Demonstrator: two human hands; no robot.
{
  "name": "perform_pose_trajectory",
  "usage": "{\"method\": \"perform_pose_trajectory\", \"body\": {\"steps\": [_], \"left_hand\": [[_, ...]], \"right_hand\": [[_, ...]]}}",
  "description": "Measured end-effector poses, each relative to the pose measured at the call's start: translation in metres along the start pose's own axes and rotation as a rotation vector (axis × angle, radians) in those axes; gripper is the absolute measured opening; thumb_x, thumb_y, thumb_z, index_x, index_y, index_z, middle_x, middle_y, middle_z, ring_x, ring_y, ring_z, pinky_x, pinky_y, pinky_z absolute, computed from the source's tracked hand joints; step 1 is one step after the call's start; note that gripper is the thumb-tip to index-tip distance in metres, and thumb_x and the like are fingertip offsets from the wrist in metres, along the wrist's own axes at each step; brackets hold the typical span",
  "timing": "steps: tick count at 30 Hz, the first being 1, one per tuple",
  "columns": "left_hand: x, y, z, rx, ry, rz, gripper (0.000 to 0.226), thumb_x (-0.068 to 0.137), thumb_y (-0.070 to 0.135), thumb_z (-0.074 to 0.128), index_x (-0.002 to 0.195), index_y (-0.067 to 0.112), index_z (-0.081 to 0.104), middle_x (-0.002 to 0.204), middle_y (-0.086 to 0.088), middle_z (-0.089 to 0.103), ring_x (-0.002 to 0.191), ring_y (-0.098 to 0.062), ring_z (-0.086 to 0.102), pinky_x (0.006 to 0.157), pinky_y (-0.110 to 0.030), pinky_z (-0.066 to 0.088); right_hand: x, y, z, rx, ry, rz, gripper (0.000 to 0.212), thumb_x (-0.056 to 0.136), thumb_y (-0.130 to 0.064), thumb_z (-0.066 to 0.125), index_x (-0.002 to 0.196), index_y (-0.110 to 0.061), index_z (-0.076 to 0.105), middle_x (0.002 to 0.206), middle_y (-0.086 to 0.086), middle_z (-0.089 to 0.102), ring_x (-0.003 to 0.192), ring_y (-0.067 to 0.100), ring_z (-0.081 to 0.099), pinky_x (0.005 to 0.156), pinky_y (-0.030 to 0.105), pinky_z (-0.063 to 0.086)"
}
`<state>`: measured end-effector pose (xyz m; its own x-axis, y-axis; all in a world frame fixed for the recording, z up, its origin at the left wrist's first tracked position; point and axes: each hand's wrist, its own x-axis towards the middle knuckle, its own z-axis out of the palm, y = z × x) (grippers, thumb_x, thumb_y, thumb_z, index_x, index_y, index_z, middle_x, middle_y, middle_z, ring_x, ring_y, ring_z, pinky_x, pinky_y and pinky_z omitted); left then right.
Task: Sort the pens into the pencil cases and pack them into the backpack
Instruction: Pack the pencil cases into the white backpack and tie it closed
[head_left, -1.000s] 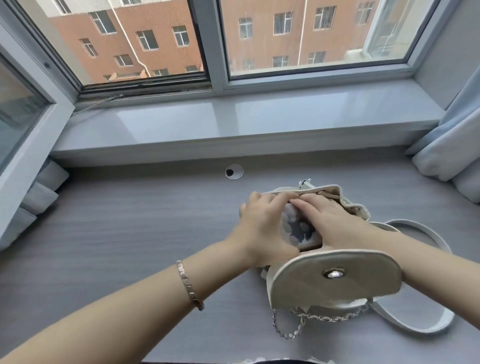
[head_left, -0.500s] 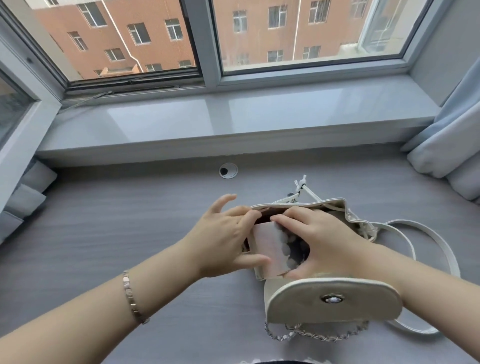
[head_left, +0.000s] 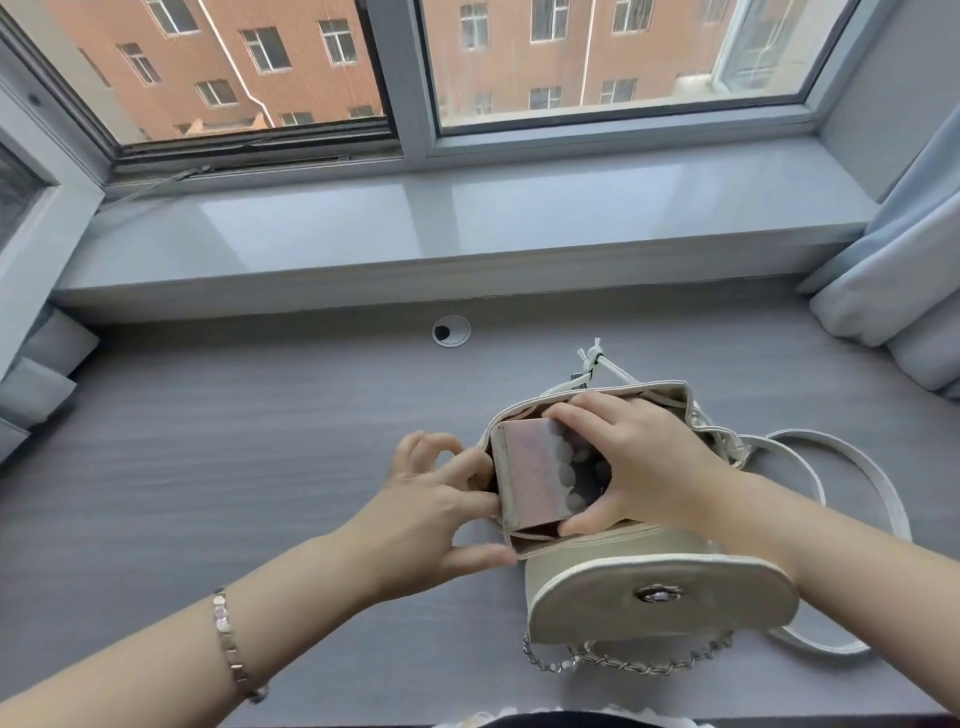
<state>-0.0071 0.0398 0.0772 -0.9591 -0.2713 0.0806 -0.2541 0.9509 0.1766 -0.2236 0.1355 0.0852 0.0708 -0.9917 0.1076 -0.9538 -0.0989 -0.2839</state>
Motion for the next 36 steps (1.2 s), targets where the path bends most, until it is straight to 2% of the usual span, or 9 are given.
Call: {"method": "perform_pose_trajectory", "body": {"steps": [4, 9, 13, 17, 20, 23, 27, 30, 36], "left_hand": [[0.001, -0.003, 0.0, -0.098, -0.061, 0.007, 0.037, 0.085, 0.064, 0.038, 0.084, 0.037, 0.063, 0.11, 0.018, 0.05, 0.121, -0.022, 0.036, 0.1, -0.043, 0.039], [0.003, -0.002, 0.007, -0.225, -0.141, 0.077, 0.04, 0.095, 0.052, 0.031, 0.087, 0.031, 0.064, 0.088, 0.016, 0.062, 0.105, -0.021, 0.049, 0.103, -0.039, 0.029], [0.011, -0.006, -0.001, -0.174, -0.127, 0.007, 0.041, 0.088, 0.059, 0.036, 0.08, 0.031, 0.064, 0.09, 0.019, 0.063, 0.12, -0.035, 0.046, 0.102, -0.063, 0.028], [0.026, -0.002, -0.014, -0.081, -0.248, -0.257, 0.073, 0.058, 0.075, 0.019, 0.082, 0.026, 0.067, 0.094, 0.019, 0.061, 0.144, -0.028, 0.003, 0.108, -0.057, -0.011], [0.026, 0.001, -0.02, -0.102, -0.398, -0.346, 0.068, 0.063, 0.077, 0.035, 0.091, 0.024, 0.067, 0.093, 0.025, 0.051, 0.143, -0.019, -0.007, 0.109, -0.053, -0.014], [0.024, 0.003, -0.024, -0.134, -0.487, -0.375, 0.039, 0.08, 0.059, 0.052, 0.093, 0.025, 0.067, 0.096, 0.024, 0.048, 0.14, -0.014, 0.004, 0.111, -0.057, -0.01], [0.018, 0.01, -0.023, -0.047, -0.47, -0.191, 0.045, 0.079, 0.064, 0.044, 0.096, 0.029, 0.067, 0.101, 0.017, 0.057, 0.127, -0.022, 0.028, 0.11, -0.065, 0.008], [0.01, 0.015, 0.0, 0.049, -0.227, -0.008, 0.03, 0.066, 0.058, 0.048, 0.069, 0.035, 0.067, 0.073, 0.015, 0.057, 0.093, -0.037, 0.059, 0.076, -0.072, 0.043], [0.009, 0.017, 0.018, -0.115, -0.133, 0.09, 0.024, 0.068, 0.044, 0.054, 0.055, 0.027, 0.064, 0.063, 0.011, 0.048, 0.074, -0.023, 0.045, 0.071, -0.049, 0.052]], "right_hand": [[0.001, 0.003, 0.0, -0.026, 0.022, -0.003, 0.089, 0.046, -0.071, 0.061, 0.108, -0.008, 0.06, 0.099, 0.002, 0.066, 0.09, 0.019, 0.063, 0.07, 0.026, 0.05], [0.0, 0.003, 0.004, -0.089, 0.019, -0.062, 0.089, 0.047, -0.076, 0.056, 0.108, -0.011, 0.049, 0.096, 0.005, 0.066, 0.088, 0.022, 0.065, 0.072, 0.029, 0.05], [0.005, 0.007, -0.001, -0.031, -0.056, -0.064, 0.091, 0.045, -0.075, 0.056, 0.112, -0.013, 0.05, 0.099, 0.001, 0.063, 0.089, 0.02, 0.063, 0.073, 0.025, 0.049], [0.012, 0.008, -0.011, -0.008, -0.125, -0.065, 0.09, 0.052, -0.075, 0.051, 0.115, -0.011, 0.057, 0.097, 0.0, 0.064, 0.085, 0.021, 0.064, 0.07, 0.027, 0.053], [0.016, 0.007, -0.009, -0.016, -0.174, -0.056, 0.09, 0.055, -0.075, 0.051, 0.122, -0.015, 0.054, 0.108, -0.002, 0.062, 0.099, 0.021, 0.061, 0.08, 0.032, 0.053], [0.021, 0.003, -0.007, -0.017, -0.253, -0.021, 0.085, 0.059, -0.069, 0.06, 0.129, -0.022, 0.047, 0.121, -0.004, 0.058, 0.114, 0.019, 0.054, 0.091, 0.032, 0.047], [0.026, -0.005, 0.009, -0.14, -0.295, 0.094, 0.093, 0.055, -0.07, 0.067, 0.132, -0.023, 0.041, 0.123, -0.001, 0.054, 0.111, 0.022, 0.053, 0.088, 0.03, 0.041], [0.02, -0.007, 0.019, -0.129, -0.291, 0.138, 0.099, 0.051, -0.069, 0.07, 0.133, -0.022, 0.04, 0.126, 0.001, 0.051, 0.116, 0.024, 0.049, 0.094, 0.034, 0.037], [0.0, -0.015, 0.035, -0.172, -0.231, 0.162, 0.104, 0.026, -0.077, 0.067, 0.108, -0.016, 0.053, 0.098, 0.003, 0.067, 0.086, 0.025, 0.067, 0.075, 0.035, 0.053]]}}
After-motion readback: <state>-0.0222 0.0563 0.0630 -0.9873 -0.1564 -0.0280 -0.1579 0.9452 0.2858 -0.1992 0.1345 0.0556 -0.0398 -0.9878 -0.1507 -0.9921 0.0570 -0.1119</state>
